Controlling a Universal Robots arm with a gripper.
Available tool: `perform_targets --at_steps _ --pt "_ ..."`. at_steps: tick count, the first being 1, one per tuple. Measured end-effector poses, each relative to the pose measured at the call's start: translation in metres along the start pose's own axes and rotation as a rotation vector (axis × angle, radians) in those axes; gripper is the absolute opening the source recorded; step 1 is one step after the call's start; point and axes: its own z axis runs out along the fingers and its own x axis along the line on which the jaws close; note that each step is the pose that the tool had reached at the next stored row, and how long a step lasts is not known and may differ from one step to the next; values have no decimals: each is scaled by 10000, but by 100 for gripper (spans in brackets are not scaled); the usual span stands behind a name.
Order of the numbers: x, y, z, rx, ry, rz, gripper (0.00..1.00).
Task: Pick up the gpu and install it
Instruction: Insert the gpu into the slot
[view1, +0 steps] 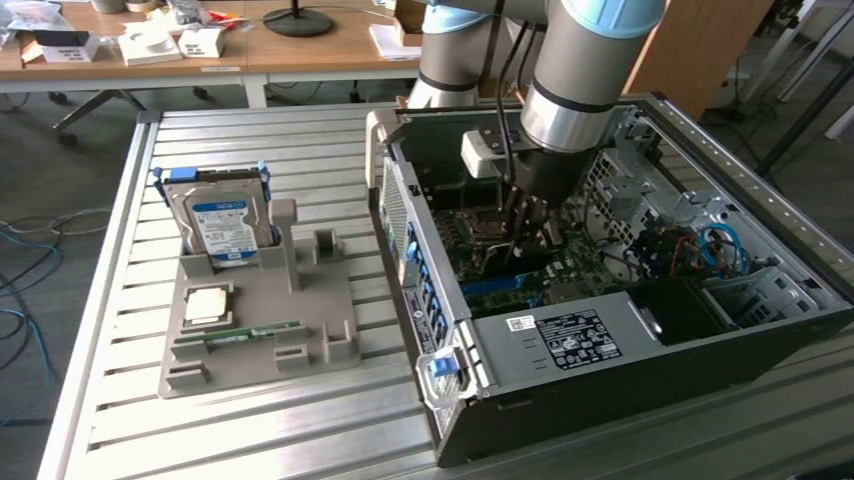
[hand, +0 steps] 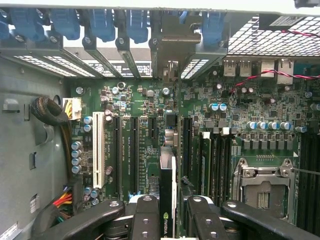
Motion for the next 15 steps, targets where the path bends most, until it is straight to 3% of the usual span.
perform_targets --at_steps 15 --pt "1 0 61 -1 2 0 26"
